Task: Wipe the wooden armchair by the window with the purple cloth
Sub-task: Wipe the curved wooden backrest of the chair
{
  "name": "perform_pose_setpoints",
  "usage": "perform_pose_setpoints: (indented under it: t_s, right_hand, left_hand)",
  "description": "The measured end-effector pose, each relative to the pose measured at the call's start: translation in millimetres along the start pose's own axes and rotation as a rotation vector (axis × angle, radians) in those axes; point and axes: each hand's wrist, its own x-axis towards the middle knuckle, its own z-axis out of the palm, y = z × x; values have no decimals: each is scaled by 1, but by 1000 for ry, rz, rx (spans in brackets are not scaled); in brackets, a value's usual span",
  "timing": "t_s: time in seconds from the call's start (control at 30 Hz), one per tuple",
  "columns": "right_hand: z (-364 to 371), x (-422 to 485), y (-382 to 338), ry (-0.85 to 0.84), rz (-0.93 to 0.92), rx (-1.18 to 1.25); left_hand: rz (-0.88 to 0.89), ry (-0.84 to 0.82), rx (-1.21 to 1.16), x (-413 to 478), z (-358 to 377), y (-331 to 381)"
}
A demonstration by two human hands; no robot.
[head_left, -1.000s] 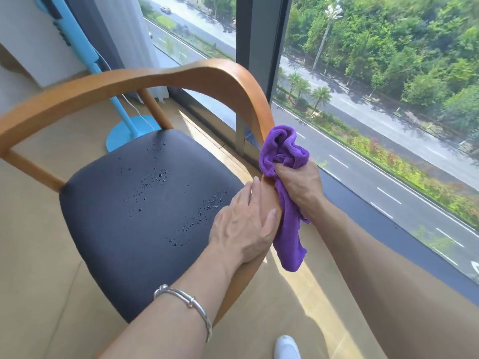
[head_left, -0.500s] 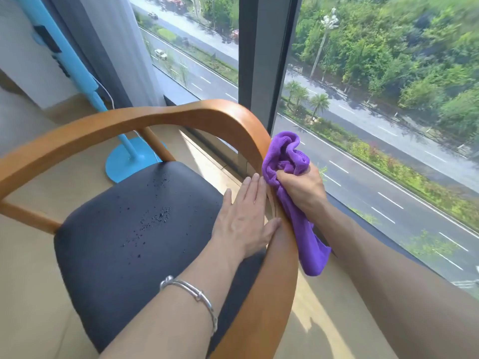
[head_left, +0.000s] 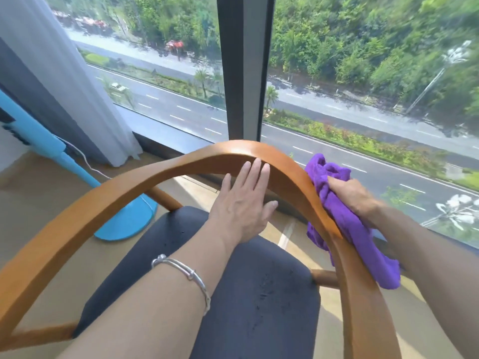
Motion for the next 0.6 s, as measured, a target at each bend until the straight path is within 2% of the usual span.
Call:
perform_pose_setpoints:
  t_s: [0.23, 0.33, 0.47, 0.6]
  right_hand:
    - [0, 5, -42, -20, 48, -64]
    - [6, 23, -61, -76, 56, -75]
    - [18, 33, -88, -126, 49, -61]
    - [38, 43, -131, -91, 64, -181]
  left_hand:
    - [46, -20, 5, 42, -17, -37]
    - [176, -20, 100, 55, -14, -61]
    - [352, 0, 112, 63, -11, -103]
    - [308, -174, 65, 57, -11, -155]
